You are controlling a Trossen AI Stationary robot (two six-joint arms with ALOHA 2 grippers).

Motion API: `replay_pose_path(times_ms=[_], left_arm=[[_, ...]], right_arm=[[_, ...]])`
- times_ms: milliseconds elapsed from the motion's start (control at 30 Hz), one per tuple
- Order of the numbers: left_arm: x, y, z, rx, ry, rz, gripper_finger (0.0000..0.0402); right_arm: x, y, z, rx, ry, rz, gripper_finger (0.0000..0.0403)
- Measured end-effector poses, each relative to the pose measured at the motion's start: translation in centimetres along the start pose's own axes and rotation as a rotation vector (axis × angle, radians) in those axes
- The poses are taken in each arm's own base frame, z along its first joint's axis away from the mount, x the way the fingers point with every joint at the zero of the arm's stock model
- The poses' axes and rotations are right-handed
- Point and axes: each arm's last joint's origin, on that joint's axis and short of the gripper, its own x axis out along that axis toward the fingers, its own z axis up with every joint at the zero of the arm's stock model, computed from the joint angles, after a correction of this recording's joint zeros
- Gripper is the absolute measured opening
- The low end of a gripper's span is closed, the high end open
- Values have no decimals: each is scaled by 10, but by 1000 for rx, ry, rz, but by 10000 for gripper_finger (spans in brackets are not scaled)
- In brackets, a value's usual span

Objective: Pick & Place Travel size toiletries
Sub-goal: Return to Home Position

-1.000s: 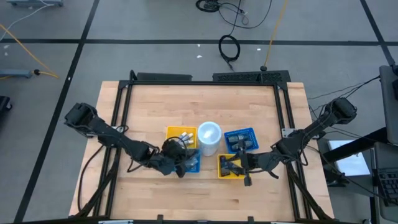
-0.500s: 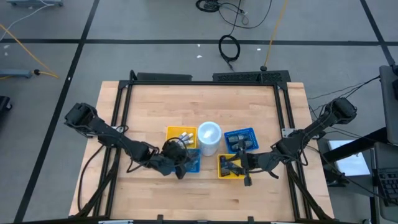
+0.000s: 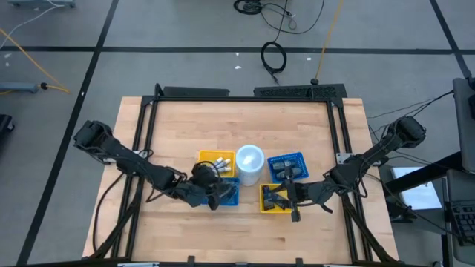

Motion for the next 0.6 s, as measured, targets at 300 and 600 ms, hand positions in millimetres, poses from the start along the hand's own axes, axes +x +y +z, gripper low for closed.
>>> replay_pose_path(times_ms=[300, 600], left_arm=[[-14, 5, 18, 281, -198, 167, 131], [-8, 12, 27, 554, -193, 244, 132]], right_arm=[[0, 0, -1, -159, 5, -3, 108], [-24, -12, 10, -180, -15, -152, 94]])
